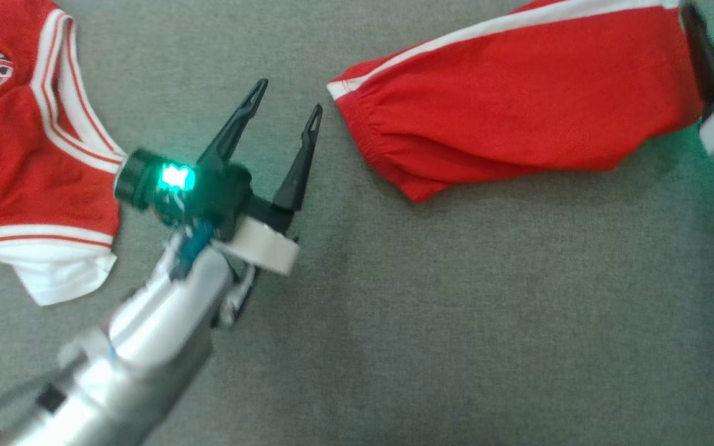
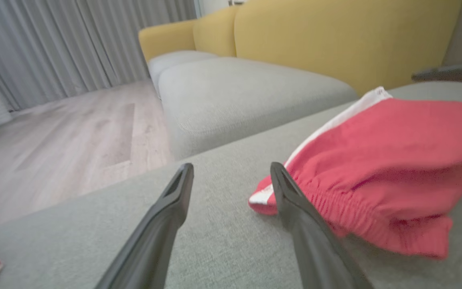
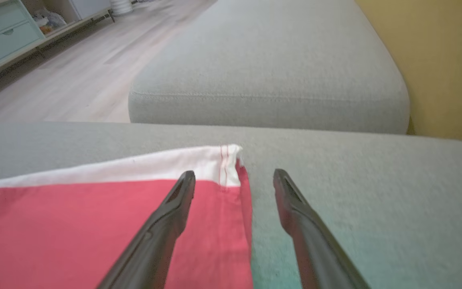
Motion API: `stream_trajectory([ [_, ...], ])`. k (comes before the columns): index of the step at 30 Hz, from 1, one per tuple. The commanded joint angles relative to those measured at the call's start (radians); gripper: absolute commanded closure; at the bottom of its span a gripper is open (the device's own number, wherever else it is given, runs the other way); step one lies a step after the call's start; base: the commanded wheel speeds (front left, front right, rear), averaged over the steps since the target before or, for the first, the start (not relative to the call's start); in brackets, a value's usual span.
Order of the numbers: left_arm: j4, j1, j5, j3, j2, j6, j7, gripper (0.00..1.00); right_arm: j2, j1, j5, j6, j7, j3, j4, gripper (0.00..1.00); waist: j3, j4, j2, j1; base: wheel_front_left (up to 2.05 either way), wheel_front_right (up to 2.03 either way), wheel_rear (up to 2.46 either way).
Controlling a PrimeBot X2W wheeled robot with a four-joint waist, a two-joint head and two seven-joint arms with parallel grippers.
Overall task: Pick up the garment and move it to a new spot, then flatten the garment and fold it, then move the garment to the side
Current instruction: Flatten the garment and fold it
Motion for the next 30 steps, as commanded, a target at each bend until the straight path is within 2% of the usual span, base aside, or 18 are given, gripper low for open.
stream_trajectory([
  [1, -0.079, 0.015, 0.033, 0.069, 0.021, 0.041, -0.009, 0.00, -0.014, 0.036, 0.013, -0.001, 0.006, -0.003, 0.001, 0.00, -0.020, 0.011, 0.0000, 0.0001, 0.00, 0.00, 0.00],
  [3, -0.158, 0.091, 0.071, 0.119, 0.008, 0.092, -0.009, 0.00, -0.010, 0.055, 0.040, -0.001, 0.018, -0.018, 0.045, 0.00, -0.036, 0.025, 0.0000, 0.0001, 0.00, 0.00, 0.00],
  [7, -0.268, 0.250, 0.100, 0.220, -0.038, 0.131, -0.009, 0.00, 0.000, 0.087, 0.078, -0.001, 0.047, -0.038, 0.152, 0.00, -0.069, 0.071, 0.0000, 0.0001, 0.00, 0.00, 0.00],
  [11, -0.399, 0.400, 0.198, 0.321, -0.100, 0.181, -0.010, 0.00, 0.021, 0.116, 0.124, -0.001, 0.077, -0.049, 0.250, 0.00, -0.097, 0.127, 0.0000, 0.0001, 0.00, 0.00, 0.00],
  [13, -0.446, 0.450, 0.226, 0.355, -0.128, 0.191, -0.010, 0.00, 0.032, 0.123, 0.139, -0.001, 0.093, -0.045, 0.272, 0.16, -0.104, 0.142, 0.0000, 0.0001, 0.00, 0.00, 0.00],
  [15, -0.475, 0.493, 0.248, 0.374, -0.148, 0.182, -0.010, 0.00, 0.039, 0.131, 0.150, -0.001, 0.120, -0.032, 0.289, 0.39, -0.111, 0.153, 0.0000, 0.0001, 0.00, 0.00, 0.00],
  [17, -0.492, 0.527, 0.270, 0.389, -0.165, 0.173, -0.010, 0.00, 0.040, 0.136, 0.152, -0.001, 0.136, -0.017, 0.302, 0.65, -0.118, 0.158, 0.0000, 0.0001, 0.00, 0.00, 0.00],
  [18, -0.494, 0.541, 0.280, 0.394, -0.171, 0.167, -0.010, 0.00, 0.041, 0.136, 0.152, -0.001, 0.137, -0.012, 0.306, 0.92, -0.122, 0.158, 0.0000, 0.0001, 0.00, 0.00, 0.00],
  [19, -0.496, 0.553, 0.289, 0.399, -0.177, 0.161, -0.010, 0.00, 0.042, 0.137, 0.155, -0.001, 0.132, -0.010, 0.310, 1.00, -0.125, 0.157, 0.0000, 0.0001, 0.00, 0.00, 0.00],
  [24, -0.484, 0.591, 0.317, 0.426, -0.197, 0.131, -0.010, 0.00, 0.039, 0.129, 0.158, -0.001, 0.093, -0.002, 0.332, 1.00, -0.144, 0.127, 0.0000, 0.0001, 0.00, 0.00, 0.00],
  [30, -0.476, 0.606, 0.345, 0.465, -0.207, 0.100, -0.010, 0.00, 0.002, 0.124, 0.155, -0.001, 0.065, 0.012, 0.346, 1.00, -0.169, 0.052, 0.0000, 0.0001, 0.00, 0.00, 0.00],
])
